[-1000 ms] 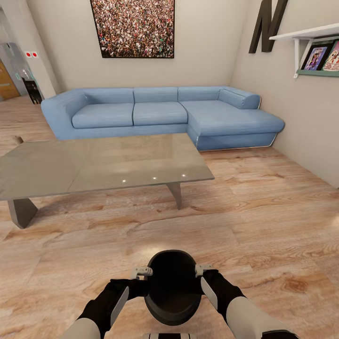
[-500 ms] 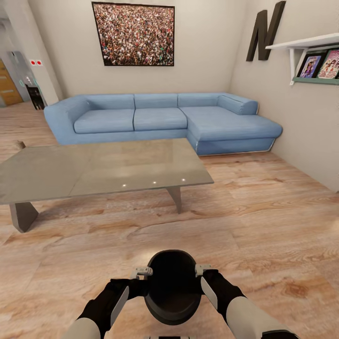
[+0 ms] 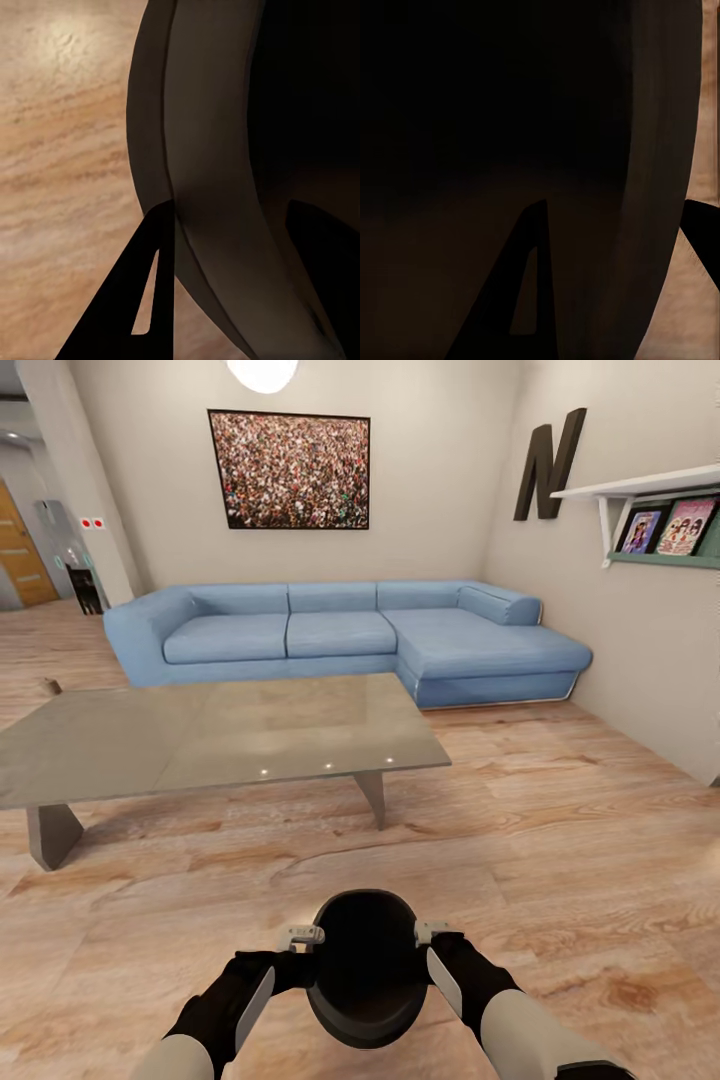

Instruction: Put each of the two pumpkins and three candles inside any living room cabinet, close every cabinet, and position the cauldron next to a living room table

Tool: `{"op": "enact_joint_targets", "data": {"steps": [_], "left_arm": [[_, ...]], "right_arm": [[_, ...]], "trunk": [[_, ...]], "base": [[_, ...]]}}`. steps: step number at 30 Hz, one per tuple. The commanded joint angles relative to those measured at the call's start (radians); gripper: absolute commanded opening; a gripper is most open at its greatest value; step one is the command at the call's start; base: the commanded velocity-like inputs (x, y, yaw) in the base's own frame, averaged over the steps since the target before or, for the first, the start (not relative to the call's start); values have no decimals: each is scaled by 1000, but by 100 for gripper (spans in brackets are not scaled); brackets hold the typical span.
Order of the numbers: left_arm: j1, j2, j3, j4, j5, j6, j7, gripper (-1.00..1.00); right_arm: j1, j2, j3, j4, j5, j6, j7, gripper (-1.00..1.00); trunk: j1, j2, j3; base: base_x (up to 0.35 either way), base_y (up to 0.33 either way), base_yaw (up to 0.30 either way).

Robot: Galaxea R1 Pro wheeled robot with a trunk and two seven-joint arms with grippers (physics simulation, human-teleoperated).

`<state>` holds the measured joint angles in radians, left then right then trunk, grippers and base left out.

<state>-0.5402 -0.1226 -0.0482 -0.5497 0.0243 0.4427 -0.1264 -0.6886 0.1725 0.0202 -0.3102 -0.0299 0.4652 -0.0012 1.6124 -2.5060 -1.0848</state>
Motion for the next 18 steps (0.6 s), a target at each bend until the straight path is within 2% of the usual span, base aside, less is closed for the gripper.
{"op": "enact_joint_targets", "data": {"steps": [1,18], "left_arm": [[0,-1,-1,1,26,8,-16,-100],[0,-2,-1,1,26,8,-16,-100]], "right_arm": [[0,1,3,-4,2,-17,0,-100],[0,1,3,-9,2,-16,0,-100]], "trunk": [[-1,0,3],[-8,4,69]], "base": [[0,0,0],[0,0,0]]}}
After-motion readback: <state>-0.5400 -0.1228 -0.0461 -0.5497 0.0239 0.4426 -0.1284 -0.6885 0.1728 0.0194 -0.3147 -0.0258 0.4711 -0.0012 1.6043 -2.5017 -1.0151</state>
